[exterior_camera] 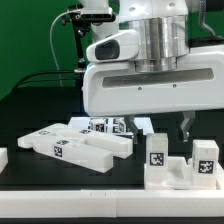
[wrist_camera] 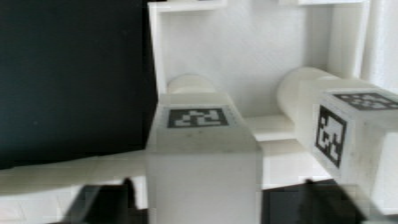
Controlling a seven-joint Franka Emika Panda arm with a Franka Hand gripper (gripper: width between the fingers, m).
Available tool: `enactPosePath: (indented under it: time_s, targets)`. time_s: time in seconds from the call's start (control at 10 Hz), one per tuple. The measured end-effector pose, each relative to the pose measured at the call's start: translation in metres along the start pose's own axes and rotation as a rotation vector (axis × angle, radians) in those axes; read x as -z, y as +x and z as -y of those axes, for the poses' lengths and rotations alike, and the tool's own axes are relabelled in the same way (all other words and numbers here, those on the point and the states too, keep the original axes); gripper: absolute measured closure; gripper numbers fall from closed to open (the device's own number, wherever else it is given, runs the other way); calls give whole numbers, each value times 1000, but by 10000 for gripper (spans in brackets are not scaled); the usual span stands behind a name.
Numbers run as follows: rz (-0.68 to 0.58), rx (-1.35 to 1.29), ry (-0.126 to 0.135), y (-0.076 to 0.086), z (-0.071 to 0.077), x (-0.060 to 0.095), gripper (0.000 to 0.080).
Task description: Assemble chair
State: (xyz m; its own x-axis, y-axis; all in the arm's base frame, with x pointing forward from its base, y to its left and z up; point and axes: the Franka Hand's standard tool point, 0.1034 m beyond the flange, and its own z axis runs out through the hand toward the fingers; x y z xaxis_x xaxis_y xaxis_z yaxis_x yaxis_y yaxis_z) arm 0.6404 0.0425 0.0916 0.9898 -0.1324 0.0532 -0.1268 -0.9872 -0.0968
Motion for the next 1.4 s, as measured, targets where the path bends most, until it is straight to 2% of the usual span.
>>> enactPosePath:
  time_s: [0.1,0.2,0.4,0.5,0.6,0.8,1.0,1.1,1.2,1.3,1.4]
  targets:
    - [0,-34,0,0,0,0,441]
    - [0,-133,2,0,0,0,518]
    - [0,-336,1,4,1,-1,518]
    - [-5,-519,5,8,2,-2,518]
    - [-7,-736,17,9,0,-2,518]
    - [-2,-1047,62,13,-5,-2,518]
    - [-1,-1063,62,13,-5,-2,518]
    - [-7,-977,50,12,-3,-3,464]
    - [-15,-841,28,10,5,-4,330]
    - [-18,-712,27,11,7,-3,330]
    - [-23,-487,22,12,5,-2,192]
